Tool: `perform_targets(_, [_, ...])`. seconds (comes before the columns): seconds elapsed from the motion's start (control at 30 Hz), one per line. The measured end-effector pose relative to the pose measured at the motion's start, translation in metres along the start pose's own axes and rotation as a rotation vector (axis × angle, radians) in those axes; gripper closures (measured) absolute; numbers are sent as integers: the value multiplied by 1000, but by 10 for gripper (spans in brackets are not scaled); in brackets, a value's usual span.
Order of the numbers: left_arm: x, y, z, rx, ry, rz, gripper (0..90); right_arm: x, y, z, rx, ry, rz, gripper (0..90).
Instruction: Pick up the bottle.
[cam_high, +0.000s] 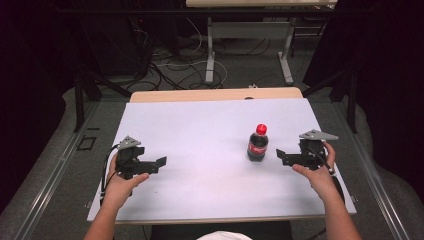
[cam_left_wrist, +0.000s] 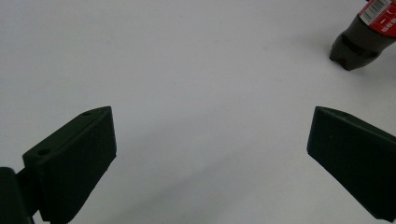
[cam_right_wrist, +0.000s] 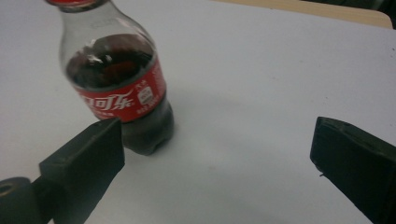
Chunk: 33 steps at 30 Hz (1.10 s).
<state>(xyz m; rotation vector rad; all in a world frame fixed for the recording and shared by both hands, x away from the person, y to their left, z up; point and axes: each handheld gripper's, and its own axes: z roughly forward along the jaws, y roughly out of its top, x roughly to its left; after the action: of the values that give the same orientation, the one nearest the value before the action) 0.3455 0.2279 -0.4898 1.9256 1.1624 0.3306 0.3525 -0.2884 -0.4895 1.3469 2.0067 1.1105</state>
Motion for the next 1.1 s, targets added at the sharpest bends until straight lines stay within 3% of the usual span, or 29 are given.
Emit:
perform_targets(0.1, [-6,0,2,2,-10,-2,17,7,0,0,-6,19,-24,47])
perform_targets(0.27, [-13,1,0,-16,-13,32,17,24,1,7,-11,60,-44,62])
perform_targets(0.4, [-16,2,0,-20,-17,33,19,34,1,14,4,78,-86,63])
perform_targets(0.43, [-16,1,1,-19,-12,40,33,39,3,19,15,78,-124,61])
perform_targets(0.53, [-17,1,2,-11,-16,46,36,44,7,24,18,83,-146,62])
perform_targets(0.67, [-18,1,4,-7,-17,50,37,48,14,32,9,101,-127,68])
perform_targets(0.8, [-18,0,5,-4,-15,47,37,52,18,45,5,103,-150,79])
perform_targets(0.93, [-16,-1,6,10,-19,41,37,55,19,57,10,96,-133,150])
perform_targets(1.1, [-15,-3,8,17,-25,42,38,56,15,65,8,88,-137,159])
